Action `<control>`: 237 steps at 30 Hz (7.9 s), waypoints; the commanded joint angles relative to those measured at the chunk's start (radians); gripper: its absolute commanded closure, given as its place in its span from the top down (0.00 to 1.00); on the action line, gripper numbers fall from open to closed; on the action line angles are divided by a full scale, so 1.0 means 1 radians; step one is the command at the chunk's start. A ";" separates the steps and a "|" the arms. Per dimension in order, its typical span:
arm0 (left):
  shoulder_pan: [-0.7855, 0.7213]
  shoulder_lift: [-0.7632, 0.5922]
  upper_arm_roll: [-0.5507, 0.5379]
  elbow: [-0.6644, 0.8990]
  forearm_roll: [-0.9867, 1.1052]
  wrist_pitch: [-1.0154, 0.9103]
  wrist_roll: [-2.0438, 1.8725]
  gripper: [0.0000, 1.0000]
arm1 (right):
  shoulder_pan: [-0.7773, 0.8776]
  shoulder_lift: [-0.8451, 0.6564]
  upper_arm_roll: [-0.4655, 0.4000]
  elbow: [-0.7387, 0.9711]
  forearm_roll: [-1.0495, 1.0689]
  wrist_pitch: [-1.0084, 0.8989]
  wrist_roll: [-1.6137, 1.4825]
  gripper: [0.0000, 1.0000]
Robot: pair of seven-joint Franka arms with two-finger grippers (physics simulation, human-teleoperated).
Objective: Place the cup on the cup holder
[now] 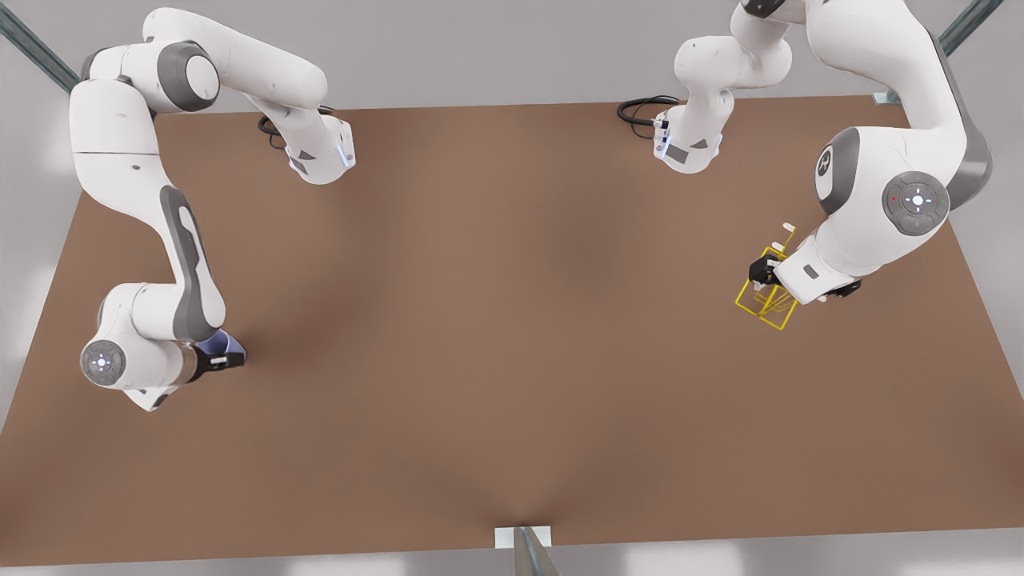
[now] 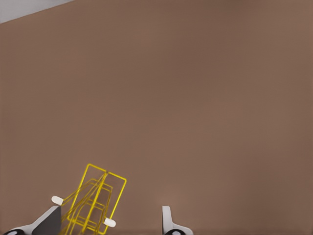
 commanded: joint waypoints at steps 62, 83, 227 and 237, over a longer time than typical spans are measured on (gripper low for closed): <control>0.000 0.006 0.002 -0.012 0.001 -0.049 0.012 1.00 | -0.040 -0.124 0.008 -0.271 0.002 0.212 -0.108 0.21; 0.000 0.005 0.002 -0.010 0.001 -0.057 0.009 1.00 | 0.301 0.262 0.195 0.120 1.275 -0.061 -0.243 0.21; -0.598 0.769 0.004 0.145 -0.027 0.908 0.494 1.00 | 0.262 -0.376 -0.110 0.297 0.082 -0.571 0.323 1.00; -0.598 0.773 0.004 0.145 -0.029 0.908 0.492 0.83 | 0.258 -0.377 -0.113 0.300 0.071 -0.572 0.325 1.00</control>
